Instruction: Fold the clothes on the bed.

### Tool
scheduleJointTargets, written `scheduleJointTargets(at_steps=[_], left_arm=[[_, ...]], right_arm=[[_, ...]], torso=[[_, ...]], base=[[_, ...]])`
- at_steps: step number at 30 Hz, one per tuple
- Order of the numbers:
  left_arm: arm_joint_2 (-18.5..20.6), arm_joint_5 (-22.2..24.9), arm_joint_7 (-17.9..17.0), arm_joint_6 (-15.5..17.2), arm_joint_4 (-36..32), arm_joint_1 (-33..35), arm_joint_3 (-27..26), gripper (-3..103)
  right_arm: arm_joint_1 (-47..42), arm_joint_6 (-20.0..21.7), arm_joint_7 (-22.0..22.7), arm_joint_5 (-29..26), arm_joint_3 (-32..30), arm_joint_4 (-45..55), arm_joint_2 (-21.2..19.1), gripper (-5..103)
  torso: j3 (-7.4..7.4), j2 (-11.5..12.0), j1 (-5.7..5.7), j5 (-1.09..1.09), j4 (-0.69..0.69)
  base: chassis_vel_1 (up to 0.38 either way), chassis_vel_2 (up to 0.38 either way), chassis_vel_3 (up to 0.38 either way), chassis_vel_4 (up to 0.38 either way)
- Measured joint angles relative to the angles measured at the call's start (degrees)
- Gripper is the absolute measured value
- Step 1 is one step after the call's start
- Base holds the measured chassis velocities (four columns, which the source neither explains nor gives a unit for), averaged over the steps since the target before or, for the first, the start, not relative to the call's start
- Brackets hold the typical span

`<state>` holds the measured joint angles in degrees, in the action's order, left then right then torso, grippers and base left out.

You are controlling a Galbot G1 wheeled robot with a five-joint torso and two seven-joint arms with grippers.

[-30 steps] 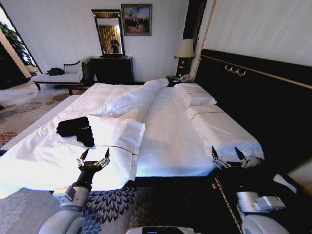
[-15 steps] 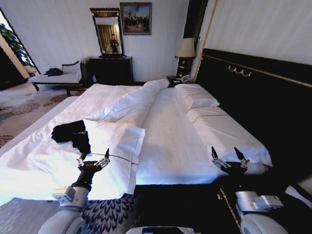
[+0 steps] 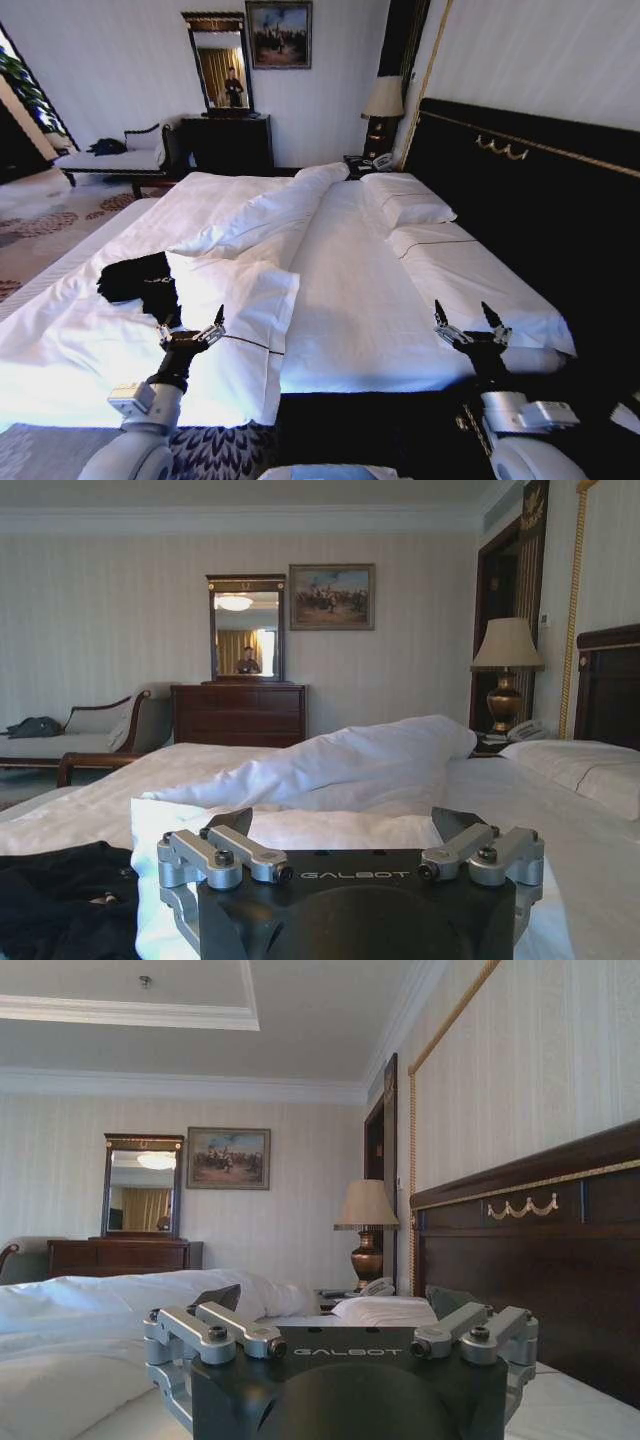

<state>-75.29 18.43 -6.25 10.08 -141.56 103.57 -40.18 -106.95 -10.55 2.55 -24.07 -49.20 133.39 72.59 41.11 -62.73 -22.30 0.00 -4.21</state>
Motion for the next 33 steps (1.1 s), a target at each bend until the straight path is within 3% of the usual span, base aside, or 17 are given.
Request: scheduleJointTargets(at_steps=[33], left_arm=[[0.06,0.11,-0.01,-0.22,-0.13,0.14,-0.1,100]], right_arm=[[0.29,0.04,-0.19,1.07,0.28,-0.43,0.78,100]], torso=[[0.0,0.0,0.0,0.0,0.0]], base=[[0.002,0.004,-0.002,-0.005]])
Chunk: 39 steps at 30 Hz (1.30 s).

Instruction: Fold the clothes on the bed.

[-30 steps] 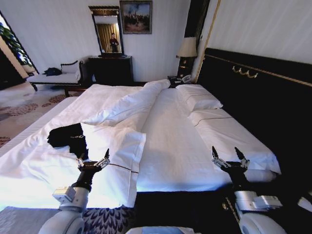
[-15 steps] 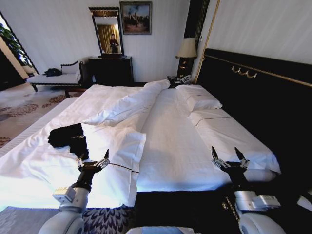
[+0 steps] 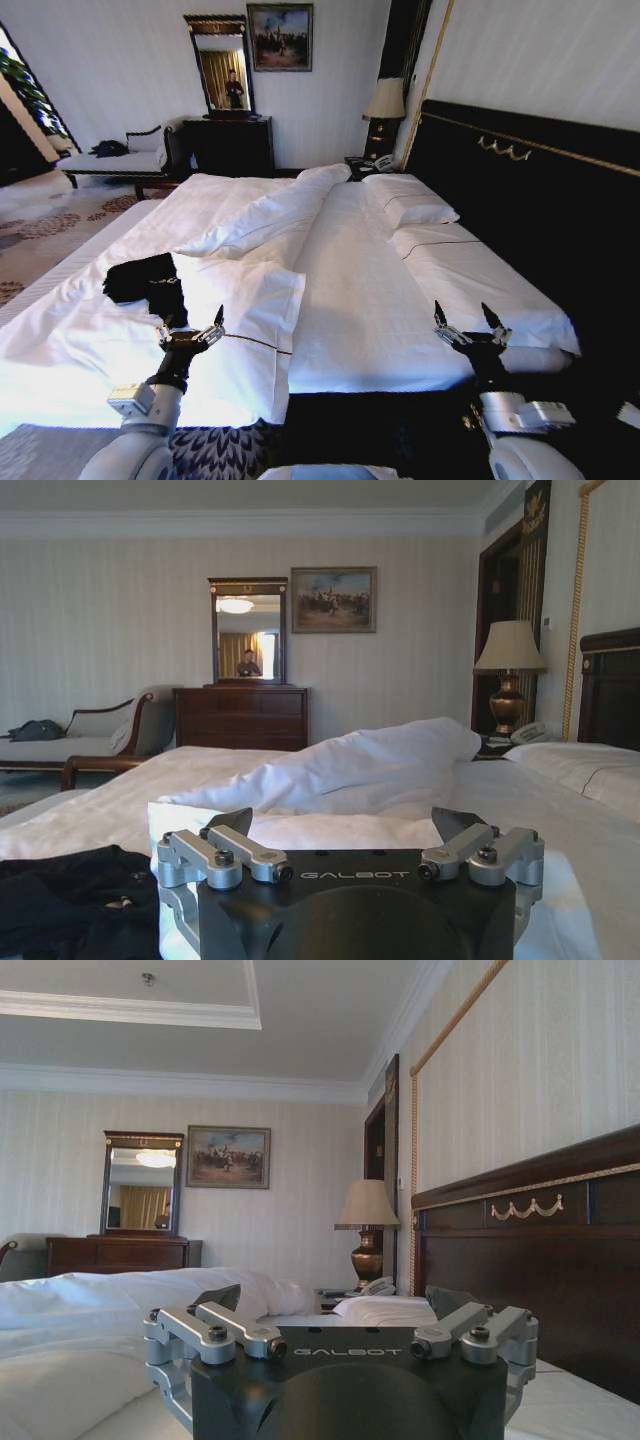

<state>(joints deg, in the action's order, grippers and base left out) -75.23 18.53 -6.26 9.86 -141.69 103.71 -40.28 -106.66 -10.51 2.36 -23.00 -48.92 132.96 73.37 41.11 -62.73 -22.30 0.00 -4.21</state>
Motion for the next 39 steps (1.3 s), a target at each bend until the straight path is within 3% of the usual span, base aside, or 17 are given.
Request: scheduleJointTargets(at_steps=[39], left_arm=[[0.09,0.68,-0.15,0.0,-0.34,0.16,-0.92,100]], right_arm=[[0.14,0.41,-0.21,-2.2,0.74,-0.04,-0.06,100]], torso=[[0.0,0.0,0.0,0.0,0.0]], base=[[0.036,0.049,-0.033,-0.052]])
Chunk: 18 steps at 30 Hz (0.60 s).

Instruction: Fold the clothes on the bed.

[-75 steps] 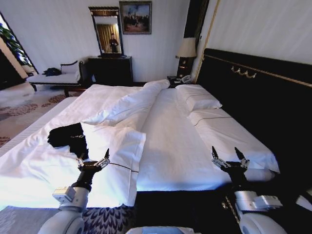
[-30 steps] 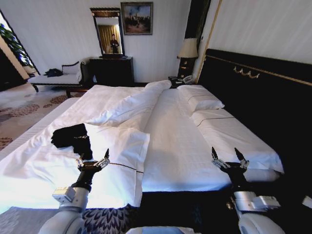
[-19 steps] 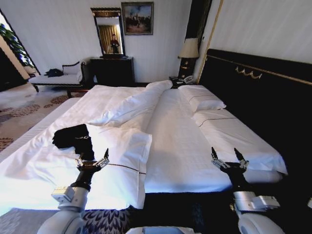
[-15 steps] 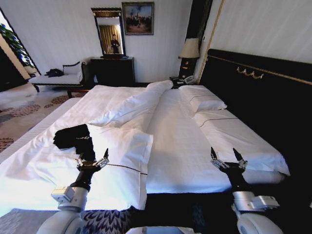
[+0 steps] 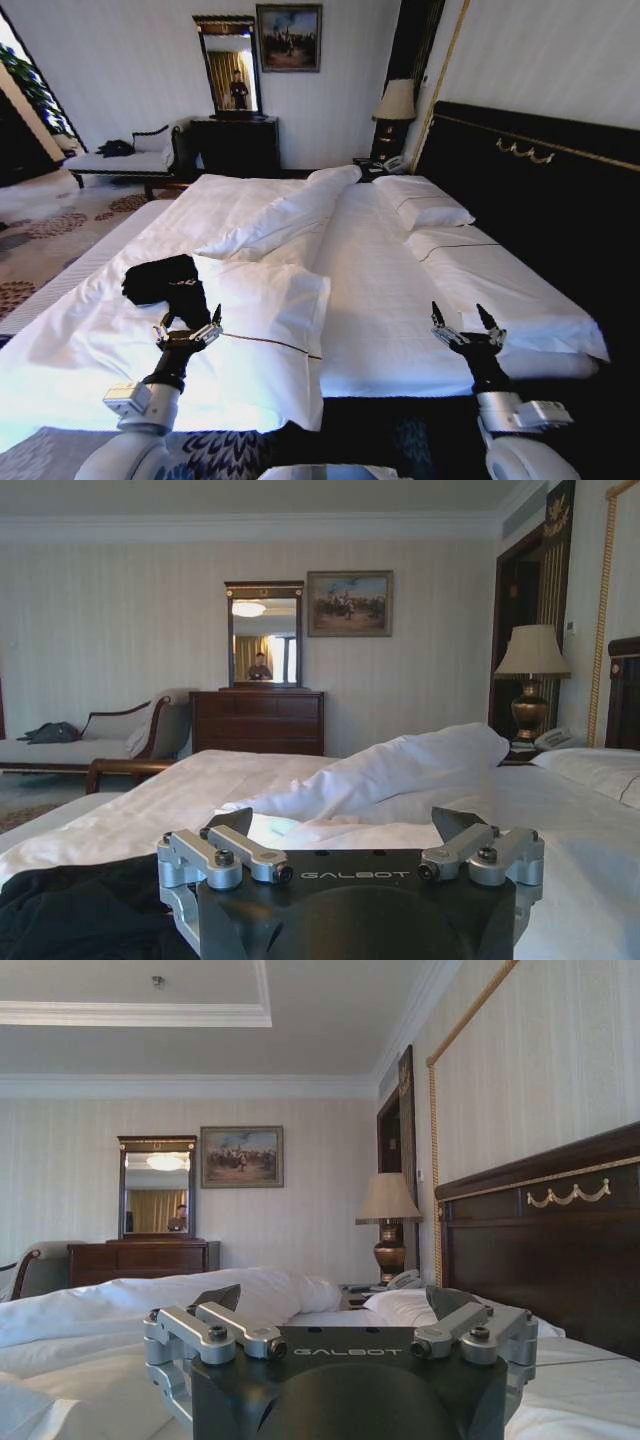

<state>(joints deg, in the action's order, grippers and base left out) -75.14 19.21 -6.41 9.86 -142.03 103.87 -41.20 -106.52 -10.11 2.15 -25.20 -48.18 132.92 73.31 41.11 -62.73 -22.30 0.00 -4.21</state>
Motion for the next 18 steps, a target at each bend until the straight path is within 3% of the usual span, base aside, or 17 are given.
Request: scheduleJointTargets(at_steps=[18], left_arm=[[-0.29,-0.08,-0.03,0.0,0.02,0.02,-0.37,100]], right_arm=[[0.98,-0.2,-0.16,1.43,0.03,-0.96,-0.07,100]], torso=[[0.0,0.0,0.0,0.0,0.0]], base=[[0.001,0.003,-0.006,-0.002]])
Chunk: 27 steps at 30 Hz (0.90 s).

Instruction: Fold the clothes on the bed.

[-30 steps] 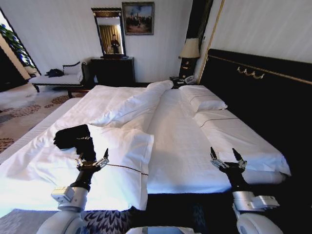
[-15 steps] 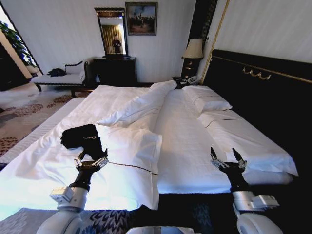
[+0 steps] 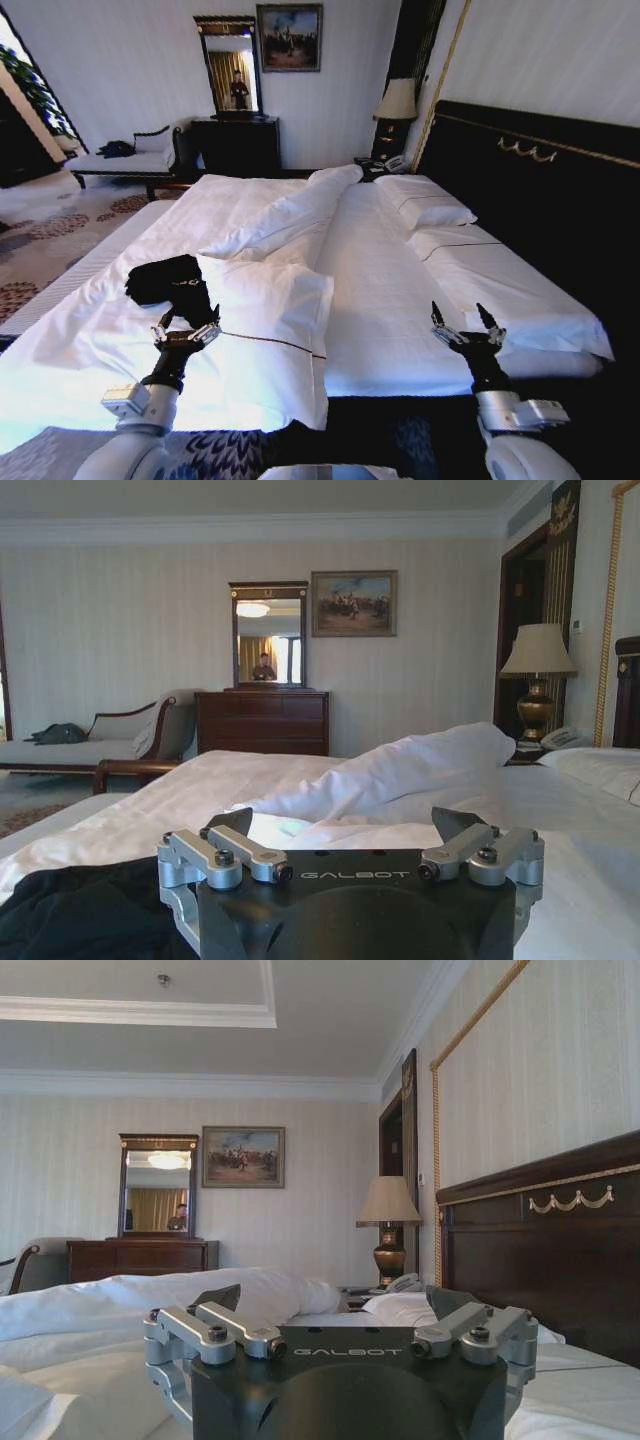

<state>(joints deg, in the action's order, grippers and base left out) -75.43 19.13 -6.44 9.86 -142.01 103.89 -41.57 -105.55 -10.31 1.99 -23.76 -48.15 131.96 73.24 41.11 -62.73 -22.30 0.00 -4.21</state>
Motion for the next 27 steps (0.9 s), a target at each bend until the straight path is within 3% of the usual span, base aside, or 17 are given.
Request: scheduleJointTargets(at_steps=[27], left_arm=[[0.51,2.36,-0.76,0.31,0.97,0.62,-2.49,100]], right_arm=[[2.5,0.1,0.37,0.58,1.1,-2.56,-0.43,100]], torso=[[0.0,0.0,0.0,0.0,0.0]], base=[[0.013,0.019,-0.011,-0.02]])
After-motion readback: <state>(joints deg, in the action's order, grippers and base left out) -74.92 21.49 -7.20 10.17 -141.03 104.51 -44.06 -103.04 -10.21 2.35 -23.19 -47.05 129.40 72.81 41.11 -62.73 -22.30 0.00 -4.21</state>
